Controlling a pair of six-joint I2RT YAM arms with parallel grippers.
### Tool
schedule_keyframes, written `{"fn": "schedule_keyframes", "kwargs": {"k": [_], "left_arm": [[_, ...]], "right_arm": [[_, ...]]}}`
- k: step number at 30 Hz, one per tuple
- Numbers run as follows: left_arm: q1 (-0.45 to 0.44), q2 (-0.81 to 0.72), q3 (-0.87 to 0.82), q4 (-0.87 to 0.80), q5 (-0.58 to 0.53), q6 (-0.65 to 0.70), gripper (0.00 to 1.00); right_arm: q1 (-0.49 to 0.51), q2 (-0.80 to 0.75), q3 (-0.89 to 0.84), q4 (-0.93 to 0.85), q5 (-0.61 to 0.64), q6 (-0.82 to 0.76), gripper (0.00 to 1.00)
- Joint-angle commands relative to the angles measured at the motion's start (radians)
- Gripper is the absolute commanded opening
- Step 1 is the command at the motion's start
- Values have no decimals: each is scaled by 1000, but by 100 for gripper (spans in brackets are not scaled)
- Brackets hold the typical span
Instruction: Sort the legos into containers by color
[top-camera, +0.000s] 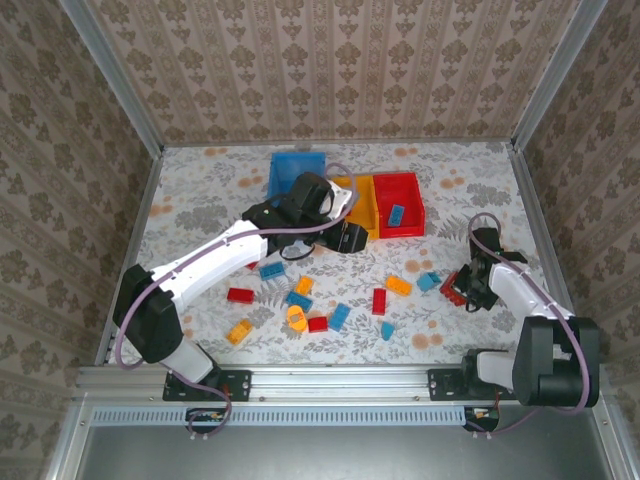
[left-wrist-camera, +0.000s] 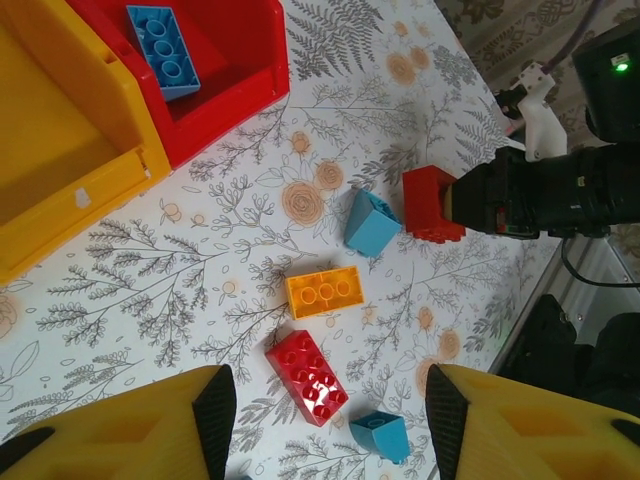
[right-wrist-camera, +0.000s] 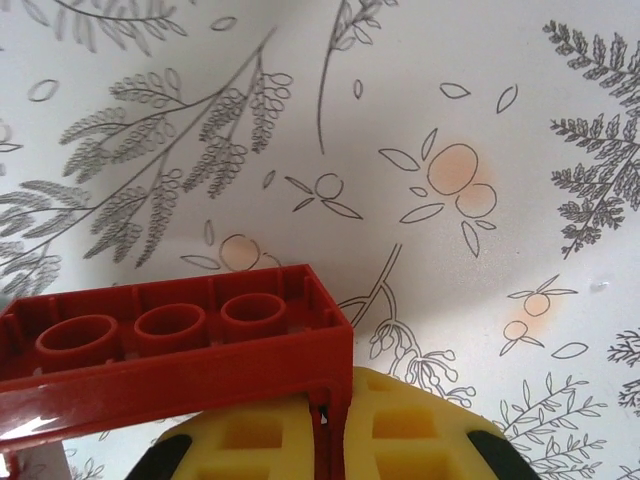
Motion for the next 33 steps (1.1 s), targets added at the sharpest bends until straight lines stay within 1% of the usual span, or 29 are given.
{"fn": "schedule_keyframes", "kwargs": {"k": [1, 3, 5, 6, 9, 10, 12, 17, 22, 29, 33], "left_arm": [[23, -38, 46, -41, -49, 14, 55], [58, -79, 33, -58, -87, -7, 54], [93, -126, 17, -76, -141, -29, 54], [112, -150, 8, -89, -170, -38, 53], [159, -212, -8, -134, -278, -60, 53], [174, -226, -12, -144, -299, -66, 53], [205, -250, -15, -161, -338, -81, 53], [229, -270, -16, -163, -359, -92, 53], [228, -289, -32, -157, -362, -112, 53], [228, -319, -46, -171, -358, -109, 53], [227, -331, -54, -170, -355, -107, 53]], "right_arm": [[54, -68, 105, -63, 49, -29, 6], [138, -79, 204, -97, 78, -53, 6], [238, -48, 307, -122, 110, -75, 6], [306, -8, 371, -132, 123, -88, 6], [447, 111, 511, -128, 122, -102, 6], [481, 151, 554, -123, 117, -106, 6], [541, 278, 669, -118, 94, -120, 6], [592, 553, 940, -157, 78, -153, 6], [595, 779, 1177, -257, 134, -137, 6], [595, 977, 1419, -398, 225, -117, 6], [596, 1017, 1437, -412, 260, -106, 6]]}}
